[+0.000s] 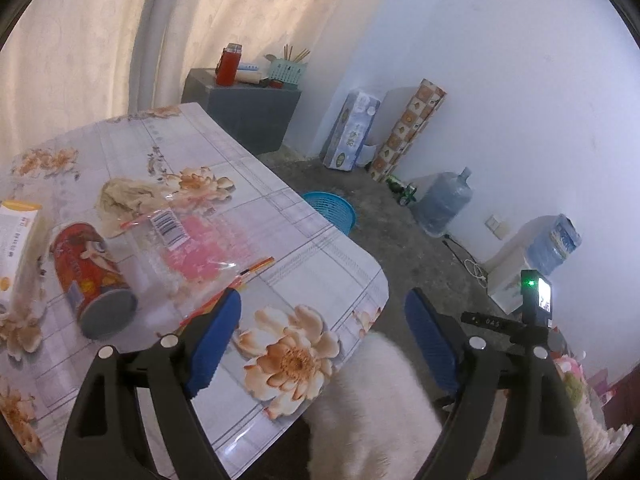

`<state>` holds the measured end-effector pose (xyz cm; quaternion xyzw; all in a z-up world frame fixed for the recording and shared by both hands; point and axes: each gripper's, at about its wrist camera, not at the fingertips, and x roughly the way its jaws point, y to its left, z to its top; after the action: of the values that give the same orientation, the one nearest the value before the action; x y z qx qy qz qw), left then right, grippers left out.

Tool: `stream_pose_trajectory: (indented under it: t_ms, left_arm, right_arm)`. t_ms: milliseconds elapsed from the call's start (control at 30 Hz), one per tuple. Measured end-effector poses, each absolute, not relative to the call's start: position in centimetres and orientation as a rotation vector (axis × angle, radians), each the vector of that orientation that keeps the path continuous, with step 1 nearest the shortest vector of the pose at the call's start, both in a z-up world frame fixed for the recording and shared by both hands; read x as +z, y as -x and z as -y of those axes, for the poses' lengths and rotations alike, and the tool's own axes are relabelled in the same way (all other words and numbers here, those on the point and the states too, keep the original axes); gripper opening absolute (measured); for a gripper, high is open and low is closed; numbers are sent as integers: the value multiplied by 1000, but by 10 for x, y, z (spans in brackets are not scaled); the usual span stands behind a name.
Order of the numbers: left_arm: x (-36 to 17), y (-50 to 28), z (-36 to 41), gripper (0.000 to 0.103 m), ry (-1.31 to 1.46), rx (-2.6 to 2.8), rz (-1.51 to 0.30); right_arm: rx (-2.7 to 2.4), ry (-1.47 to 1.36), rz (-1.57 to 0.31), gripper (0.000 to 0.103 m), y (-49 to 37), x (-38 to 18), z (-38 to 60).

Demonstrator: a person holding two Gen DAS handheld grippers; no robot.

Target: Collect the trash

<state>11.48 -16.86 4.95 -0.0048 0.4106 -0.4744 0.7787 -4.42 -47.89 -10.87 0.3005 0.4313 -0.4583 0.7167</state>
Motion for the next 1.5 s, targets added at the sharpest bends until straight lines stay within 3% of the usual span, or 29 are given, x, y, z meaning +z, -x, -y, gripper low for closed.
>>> stream_pose_trajectory:
  t_ms: [500, 1000, 1333, 1500]
  left_arm:
    - [46, -115, 284, 83, -77, -986, -987]
    - [52, -48, 415, 83, -330, -1073, -1008]
    - [62, -40, 405, 83, -164, -1077, -1101]
    - [97, -41, 395, 83, -212, -1090, -1005]
  right_arm:
    - [-843, -790, -809, 95, 39, -120, 573]
    - [-906, -909, -690, 95, 124, -132, 594]
    - [-848, -892, -627, 95, 125, -89, 590]
    - [-793, -935, -612, 95, 115, -65, 597]
